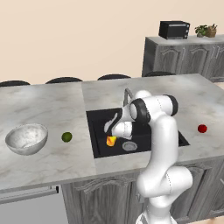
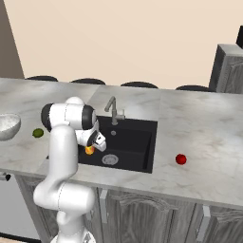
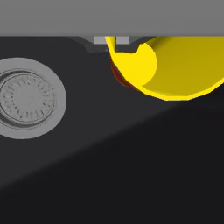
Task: Remove the lime and apple from the sink. Then move the bowl and cup from the counter to the sink for washing.
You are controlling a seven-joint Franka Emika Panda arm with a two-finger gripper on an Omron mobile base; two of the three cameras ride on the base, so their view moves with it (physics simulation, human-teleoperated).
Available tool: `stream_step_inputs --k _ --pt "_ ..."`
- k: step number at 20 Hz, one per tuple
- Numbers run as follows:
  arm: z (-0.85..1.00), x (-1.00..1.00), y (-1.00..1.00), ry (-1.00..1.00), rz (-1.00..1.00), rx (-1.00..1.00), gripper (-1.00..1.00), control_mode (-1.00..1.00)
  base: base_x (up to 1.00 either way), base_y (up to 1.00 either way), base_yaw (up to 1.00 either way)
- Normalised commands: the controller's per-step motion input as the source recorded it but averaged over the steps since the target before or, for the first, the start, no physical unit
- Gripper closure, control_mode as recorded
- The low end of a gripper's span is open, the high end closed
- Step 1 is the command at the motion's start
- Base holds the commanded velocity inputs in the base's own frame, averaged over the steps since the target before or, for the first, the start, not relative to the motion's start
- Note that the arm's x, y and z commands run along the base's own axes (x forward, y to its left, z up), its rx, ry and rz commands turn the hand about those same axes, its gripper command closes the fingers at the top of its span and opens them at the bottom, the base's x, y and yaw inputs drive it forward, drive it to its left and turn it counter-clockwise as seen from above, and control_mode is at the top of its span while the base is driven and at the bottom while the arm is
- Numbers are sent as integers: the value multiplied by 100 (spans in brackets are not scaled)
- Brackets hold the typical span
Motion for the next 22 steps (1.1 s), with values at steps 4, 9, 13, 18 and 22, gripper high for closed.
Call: stream_step_inputs --k 4,9,13,18,22 --pt "-18 13 0 0 5 0 100 -100 0 0 0" --pt "-12 15 1 0 4 1 100 -100 0 0 0" --pt "-10 14 5 0 2 2 100 -100 0 0 0" --pt "-13 11 7 0 0 2 100 -100 0 0 0" --pt "-15 11 7 0 0 1 100 -100 0 0 0"
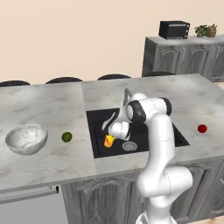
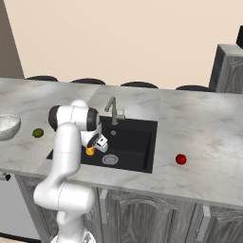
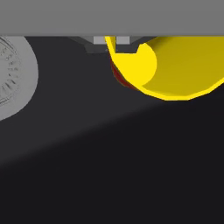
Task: Remove the lime and apple from the sink. Then move the bowl and cup from the counter to the sink for washing.
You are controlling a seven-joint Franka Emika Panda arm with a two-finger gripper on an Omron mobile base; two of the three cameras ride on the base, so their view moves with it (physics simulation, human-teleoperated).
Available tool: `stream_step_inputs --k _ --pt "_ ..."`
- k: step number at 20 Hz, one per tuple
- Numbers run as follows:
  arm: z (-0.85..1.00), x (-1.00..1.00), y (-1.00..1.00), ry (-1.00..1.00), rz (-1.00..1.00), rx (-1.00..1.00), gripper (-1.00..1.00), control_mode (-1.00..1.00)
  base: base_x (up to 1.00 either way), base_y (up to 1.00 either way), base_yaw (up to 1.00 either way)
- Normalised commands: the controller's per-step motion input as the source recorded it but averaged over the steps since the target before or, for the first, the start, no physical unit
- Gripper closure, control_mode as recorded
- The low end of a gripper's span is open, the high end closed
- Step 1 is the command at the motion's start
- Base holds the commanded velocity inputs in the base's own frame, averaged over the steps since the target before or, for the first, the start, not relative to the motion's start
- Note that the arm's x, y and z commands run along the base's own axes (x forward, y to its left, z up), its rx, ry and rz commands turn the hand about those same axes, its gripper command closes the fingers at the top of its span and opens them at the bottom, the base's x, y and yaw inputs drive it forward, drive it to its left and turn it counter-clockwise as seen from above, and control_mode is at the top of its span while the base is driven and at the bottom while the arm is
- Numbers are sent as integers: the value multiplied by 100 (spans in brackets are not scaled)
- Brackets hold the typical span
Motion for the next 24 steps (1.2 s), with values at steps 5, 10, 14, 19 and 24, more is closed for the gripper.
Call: stream_step_inputs --k 5,10,14,19,24 --pt "-16 13 6 0 0 0 100 -100 0 0 0" --pt "-18 12 6 0 0 0 100 -100 0 0 0" --pt "-18 5 5 0 0 0 100 -100 0 0 0" --pt "-17 -3 0 0 0 0 100 -100 0 0 0" --pt "-18 -4 0 0 0 0 -100 -100 0 0 0"
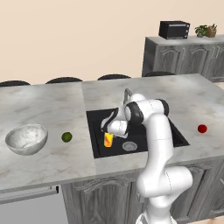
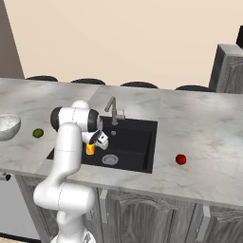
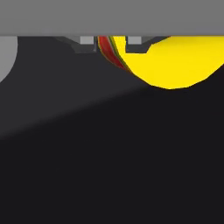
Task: Remove the lime and apple from the sink. Then move the bowl and cup from the counter to the sink for washing.
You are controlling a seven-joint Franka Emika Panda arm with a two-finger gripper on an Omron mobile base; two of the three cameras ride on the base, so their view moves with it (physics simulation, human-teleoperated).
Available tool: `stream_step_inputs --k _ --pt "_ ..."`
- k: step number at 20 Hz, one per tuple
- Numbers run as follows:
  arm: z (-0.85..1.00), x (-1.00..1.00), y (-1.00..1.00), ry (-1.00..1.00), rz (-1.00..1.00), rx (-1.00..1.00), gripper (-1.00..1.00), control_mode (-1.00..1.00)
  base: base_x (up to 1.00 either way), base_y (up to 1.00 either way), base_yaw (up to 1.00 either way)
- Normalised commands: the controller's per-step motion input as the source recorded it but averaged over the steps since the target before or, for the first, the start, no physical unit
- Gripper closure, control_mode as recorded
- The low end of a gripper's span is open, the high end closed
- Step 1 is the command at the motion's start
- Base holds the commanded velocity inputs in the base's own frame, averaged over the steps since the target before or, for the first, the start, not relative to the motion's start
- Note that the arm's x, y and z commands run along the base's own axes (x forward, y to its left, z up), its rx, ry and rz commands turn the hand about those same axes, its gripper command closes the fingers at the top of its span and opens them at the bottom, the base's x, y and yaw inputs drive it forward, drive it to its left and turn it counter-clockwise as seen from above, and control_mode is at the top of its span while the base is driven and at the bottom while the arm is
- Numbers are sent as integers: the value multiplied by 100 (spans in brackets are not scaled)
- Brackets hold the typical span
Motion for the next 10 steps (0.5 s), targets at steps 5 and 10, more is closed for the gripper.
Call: stream_step_inputs --k 5,10 --pt "-14 -3 0 0 0 0 -100 -100 0 0 0" --pt "-9 -11 0 0 0 0 -100 -100 0 0 0"
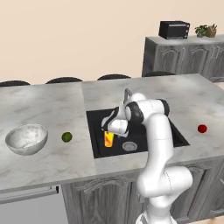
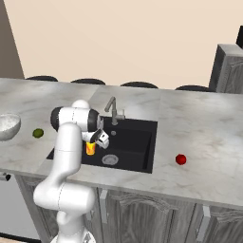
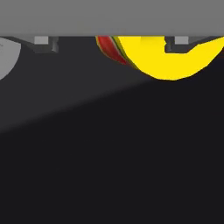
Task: Remove the lime and apple from the sink. Then move the bowl and cup from the counter to the sink for washing.
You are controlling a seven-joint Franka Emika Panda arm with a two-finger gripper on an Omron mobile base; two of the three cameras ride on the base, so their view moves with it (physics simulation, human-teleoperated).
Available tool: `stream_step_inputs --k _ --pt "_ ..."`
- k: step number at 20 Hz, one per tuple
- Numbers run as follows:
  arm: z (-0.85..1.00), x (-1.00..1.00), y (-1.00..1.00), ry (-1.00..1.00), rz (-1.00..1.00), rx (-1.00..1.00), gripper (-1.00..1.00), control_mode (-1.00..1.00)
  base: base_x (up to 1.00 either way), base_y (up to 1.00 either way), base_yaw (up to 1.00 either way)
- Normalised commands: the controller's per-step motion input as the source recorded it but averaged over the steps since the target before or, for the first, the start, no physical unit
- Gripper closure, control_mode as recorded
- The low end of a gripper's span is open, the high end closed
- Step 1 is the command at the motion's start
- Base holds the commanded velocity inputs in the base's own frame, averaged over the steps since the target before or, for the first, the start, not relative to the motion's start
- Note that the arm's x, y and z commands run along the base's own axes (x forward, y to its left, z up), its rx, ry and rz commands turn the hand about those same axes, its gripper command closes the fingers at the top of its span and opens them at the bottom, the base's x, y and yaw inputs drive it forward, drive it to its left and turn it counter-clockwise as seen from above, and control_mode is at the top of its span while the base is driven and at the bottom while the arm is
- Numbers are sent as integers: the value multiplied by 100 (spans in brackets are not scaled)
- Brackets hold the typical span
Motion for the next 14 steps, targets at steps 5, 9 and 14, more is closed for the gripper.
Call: stream_step_inputs --k 5,9,14 --pt "-3 -20 0 0 0 0 -100 -100 0 0 0" --pt "0 -15 0 0 0 0 -100 -100 0 0 0" --pt "3 -10 0 0 0 0 -100 -100 0 0 0"
